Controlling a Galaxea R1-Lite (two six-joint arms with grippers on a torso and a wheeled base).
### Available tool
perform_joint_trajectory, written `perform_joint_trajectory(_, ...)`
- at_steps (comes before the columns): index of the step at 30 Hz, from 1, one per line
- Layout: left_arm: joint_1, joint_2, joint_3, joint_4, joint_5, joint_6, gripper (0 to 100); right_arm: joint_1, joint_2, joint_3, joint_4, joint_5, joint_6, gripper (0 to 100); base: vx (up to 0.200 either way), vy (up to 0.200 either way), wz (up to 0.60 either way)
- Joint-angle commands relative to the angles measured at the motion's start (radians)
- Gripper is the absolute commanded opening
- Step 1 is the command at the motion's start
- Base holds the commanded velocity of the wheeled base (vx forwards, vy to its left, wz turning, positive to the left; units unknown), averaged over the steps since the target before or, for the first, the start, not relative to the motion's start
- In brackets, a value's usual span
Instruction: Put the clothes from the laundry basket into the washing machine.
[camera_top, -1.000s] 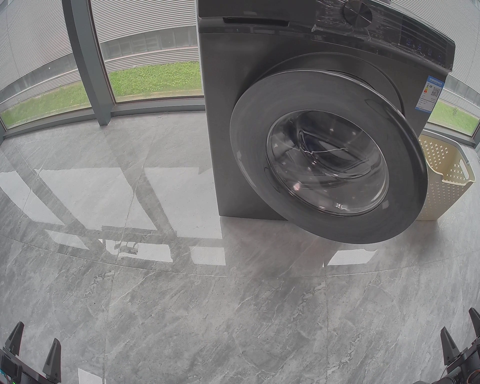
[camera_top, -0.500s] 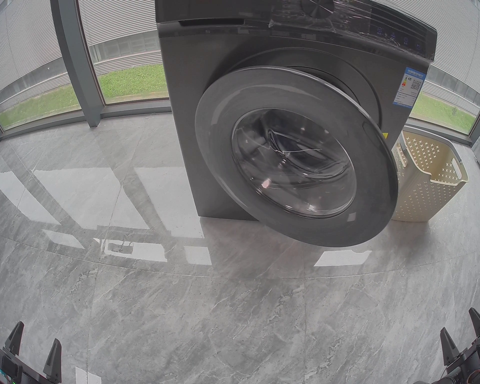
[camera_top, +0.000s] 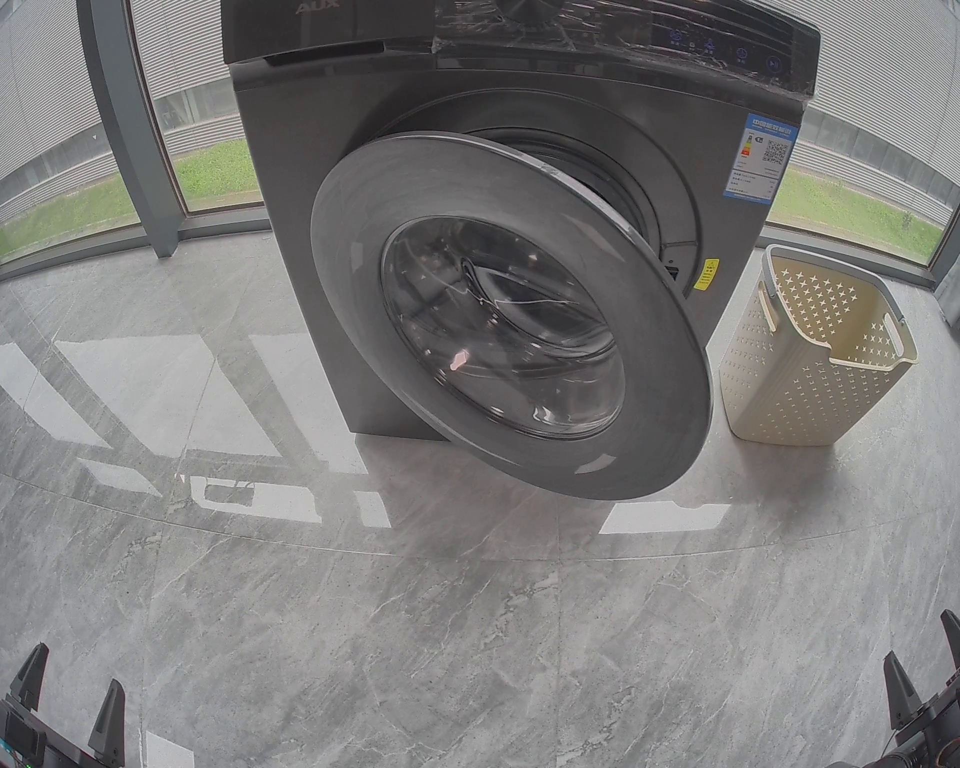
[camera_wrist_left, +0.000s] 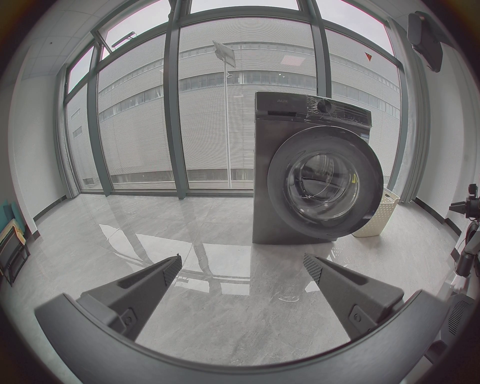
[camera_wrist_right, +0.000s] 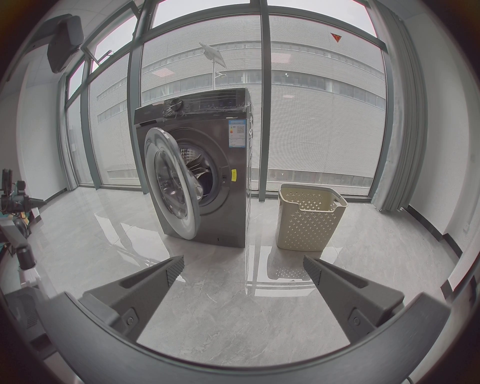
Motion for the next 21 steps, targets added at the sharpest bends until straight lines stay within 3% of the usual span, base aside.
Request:
perform_joint_trajectory(1,0.001,-0.009,0.018,-0.001,-0.001,0.001,100,0.001,-0.001,-0.081,-0.021,-0.006,0.074,100,0.0,0.0,0.0)
perform_joint_trajectory(6,0.0,-0.009,0.018,-0.001,0.002,-0.002,100,0.0,-0.01,-0.054,0.048,0.031,0.086,100,0.0,0.08,0.0)
perform_joint_trajectory(16,0.0,-0.009,0.018,-0.001,-0.001,0.001,100,-0.002,0.169,-0.094,0.027,0.181,0.086,100,0.0,0.18,0.0)
perform_joint_trajectory(18,0.001,-0.009,0.018,-0.001,-0.001,0.002,100,0.0,0.271,-0.13,0.005,0.209,0.079,100,0.0,0.0,0.0)
perform_joint_trajectory(21,0.001,-0.009,0.018,-0.001,-0.001,0.004,100,0.0,0.438,-0.166,-0.043,0.24,0.019,100,0.0,0.0,0.0)
